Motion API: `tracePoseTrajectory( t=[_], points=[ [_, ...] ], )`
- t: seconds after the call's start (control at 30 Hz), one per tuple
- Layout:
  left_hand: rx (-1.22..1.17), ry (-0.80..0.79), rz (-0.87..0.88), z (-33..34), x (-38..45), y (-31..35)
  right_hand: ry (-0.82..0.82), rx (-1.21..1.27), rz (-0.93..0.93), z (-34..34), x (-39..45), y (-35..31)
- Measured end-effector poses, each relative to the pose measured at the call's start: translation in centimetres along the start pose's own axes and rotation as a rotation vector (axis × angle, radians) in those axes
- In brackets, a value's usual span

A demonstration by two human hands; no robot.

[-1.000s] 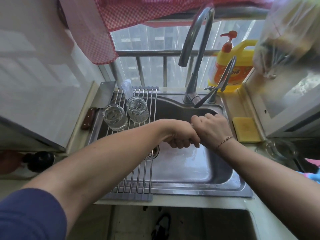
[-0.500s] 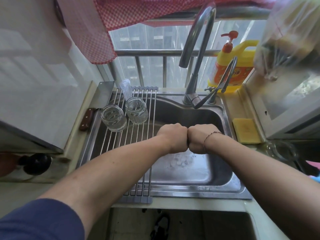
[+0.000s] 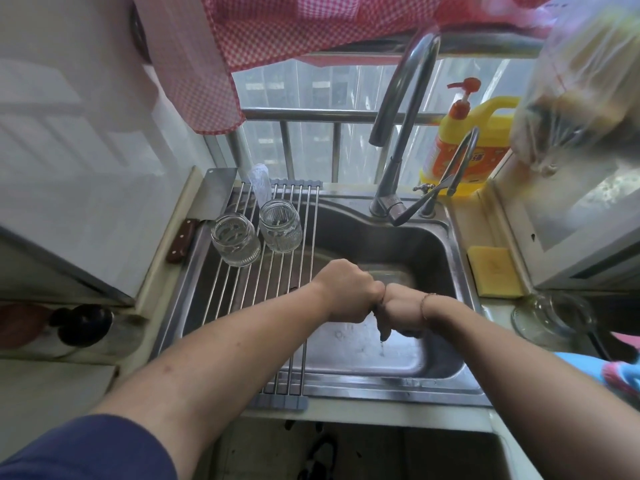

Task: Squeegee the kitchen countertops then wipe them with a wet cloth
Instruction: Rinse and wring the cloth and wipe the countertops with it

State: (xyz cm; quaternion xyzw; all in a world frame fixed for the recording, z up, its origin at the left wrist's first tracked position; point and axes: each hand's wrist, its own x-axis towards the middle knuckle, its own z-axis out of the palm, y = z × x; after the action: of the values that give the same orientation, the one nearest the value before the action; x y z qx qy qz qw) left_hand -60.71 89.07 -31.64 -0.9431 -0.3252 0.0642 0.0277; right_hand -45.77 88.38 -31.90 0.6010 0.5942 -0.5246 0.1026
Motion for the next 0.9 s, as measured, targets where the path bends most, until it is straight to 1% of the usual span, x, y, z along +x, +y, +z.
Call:
tracePoseTrajectory(
  t=[0.07, 0.13, 0.2, 0.27, 0.33, 0.37, 0.4, 0.43, 0.47, 0.5, 0.53, 0.57, 0.6, 0.63, 0.67, 0.7, 0.77, 0.8, 0.9],
  points=[
    [0.020, 0.072, 0.026, 0.6, 0.0, 0.0, 0.004, 0.111, -0.040, 0.5, -0.4, 0.7],
    [0.000, 0.095, -0.001, 0.4, -0.1, 0.4, 0.070, 0.161, -0.077, 1.1, -0.7, 1.1],
    [-0.062, 0.092, -0.100, -0.3, -0.5, 1.0, 0.234, 0.090, -0.132, 1.8, -0.8, 1.4],
    [-0.172, 0.033, -0.277, -1.0, -1.0, 1.8, 0.486, -0.045, -0.169, 2.9, -1.3, 1.7],
    [-0.343, -0.052, -0.519, -1.3, -1.3, 2.2, 0.752, -0.138, -0.202, 3.8, -2.3, 2.0],
    [-0.476, -0.097, -0.633, -1.7, -1.4, 2.3, 0.853, -0.215, -0.268, 4.1, -2.7, 2.5],
    [-0.656, -0.134, -0.719, -1.9, -1.4, 2.4, 0.913, -0.328, -0.345, 4.2, -3.2, 2.8],
    [-0.864, -0.180, -0.766, -2.2, -1.6, 2.6, 0.955, -0.450, -0.426, 4.4, -3.5, 3.2],
    [-1.076, -0.265, -0.760, -2.6, -1.6, 3.0, 1.001, -0.561, -0.494, 4.4, -3.8, 3.4],
    [-1.256, -0.371, -0.714, -3.1, -1.9, 3.6, 1.026, -0.652, -0.549, 4.5, -4.1, 3.5],
    [-1.377, -0.462, -0.652, -3.7, -2.2, 4.3, 1.039, -0.726, -0.615, 4.5, -4.5, 3.5],
    [-1.448, -0.531, -0.592, -4.4, -2.6, 4.9, 1.049, -0.786, -0.671, 4.4, -4.9, 3.5],
    [-1.471, -0.575, -0.552, -5.0, -2.9, 5.5, 1.047, -0.849, -0.698, 4.3, -5.1, 3.5],
    [-1.454, -0.590, -0.540, -5.3, -3.0, 6.1, 1.025, -0.917, -0.675, 4.1, -5.7, 3.2],
    [-1.391, -0.573, -0.556, -5.5, -3.0, 6.9, 0.982, -0.971, -0.624, 3.9, -6.2, 2.9],
    [-1.283, -0.523, -0.589, -5.5, -3.0, 7.6, 0.919, -1.015, -0.546, 3.9, -6.8, 2.6],
    [-0.968, -0.375, -0.635, -6.0, -3.1, 9.2, 0.795, -1.066, -0.322, 4.3, -8.8, 1.7],
    [-0.798, -0.311, -0.640, -6.3, -3.2, 9.8, 0.722, -1.055, -0.229, 4.5, -9.6, 1.3],
    [-0.412, -0.177, -0.615, -6.7, -3.7, 10.7, 0.621, -0.891, -0.145, 4.8, -11.1, 0.1]
  ],
)
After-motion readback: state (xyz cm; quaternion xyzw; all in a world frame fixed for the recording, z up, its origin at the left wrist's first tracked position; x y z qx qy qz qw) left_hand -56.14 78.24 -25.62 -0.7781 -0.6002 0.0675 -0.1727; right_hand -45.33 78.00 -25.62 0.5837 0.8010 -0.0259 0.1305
